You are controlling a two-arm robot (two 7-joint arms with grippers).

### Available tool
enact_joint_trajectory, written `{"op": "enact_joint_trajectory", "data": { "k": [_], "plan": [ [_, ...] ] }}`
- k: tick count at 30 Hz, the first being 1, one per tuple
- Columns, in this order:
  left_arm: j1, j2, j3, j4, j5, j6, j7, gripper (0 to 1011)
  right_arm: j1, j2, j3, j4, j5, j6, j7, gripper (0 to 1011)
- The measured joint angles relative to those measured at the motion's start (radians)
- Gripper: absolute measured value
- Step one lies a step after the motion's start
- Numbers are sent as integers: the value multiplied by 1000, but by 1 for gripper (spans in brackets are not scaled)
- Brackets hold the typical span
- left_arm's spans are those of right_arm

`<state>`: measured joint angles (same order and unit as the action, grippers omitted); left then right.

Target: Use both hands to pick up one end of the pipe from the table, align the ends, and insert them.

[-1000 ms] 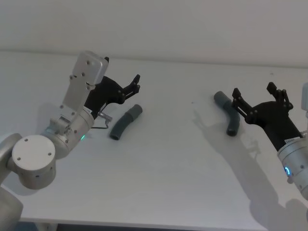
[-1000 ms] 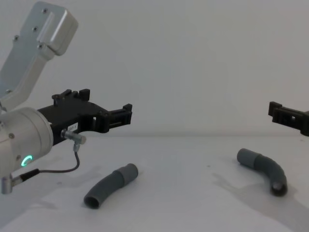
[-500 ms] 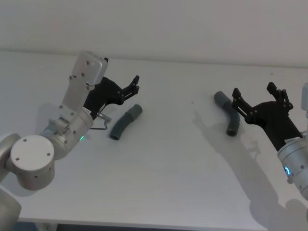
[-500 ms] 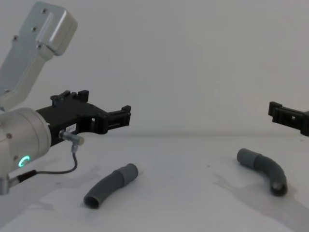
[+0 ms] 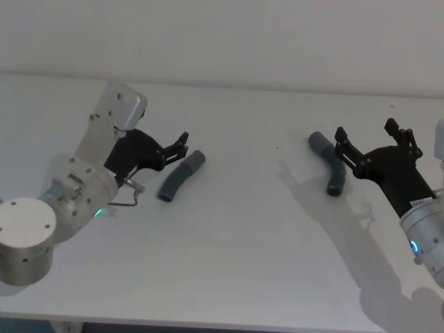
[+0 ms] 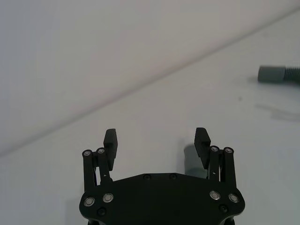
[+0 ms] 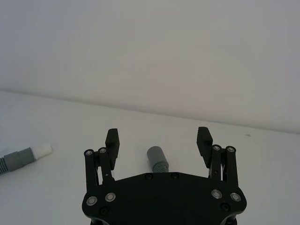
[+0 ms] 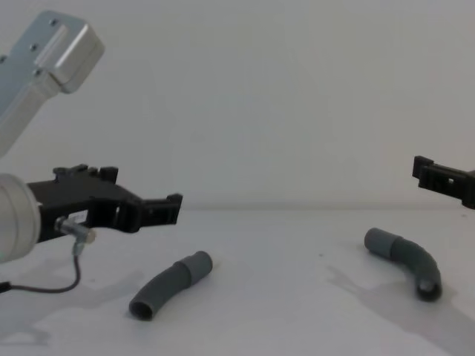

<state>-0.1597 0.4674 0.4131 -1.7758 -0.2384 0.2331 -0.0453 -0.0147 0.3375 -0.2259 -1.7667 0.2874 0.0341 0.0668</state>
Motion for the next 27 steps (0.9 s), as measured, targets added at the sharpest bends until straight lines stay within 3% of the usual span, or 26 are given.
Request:
{"op": "enact_joint_trajectory", "data": {
  "k": [9,16,27],
  "plan": [
    [7,54,-12,-46,-24,100,-61,1001,0,0,0,0,0,0,0,1004],
    [-23,88,-6,-54,-37,159,-132,1001,0,0,0,0,0,0,0,1004],
    [-83,103,9,-41,-71,268,-231,1000,0,0,0,0,0,0,0,1004]
  ]
}}
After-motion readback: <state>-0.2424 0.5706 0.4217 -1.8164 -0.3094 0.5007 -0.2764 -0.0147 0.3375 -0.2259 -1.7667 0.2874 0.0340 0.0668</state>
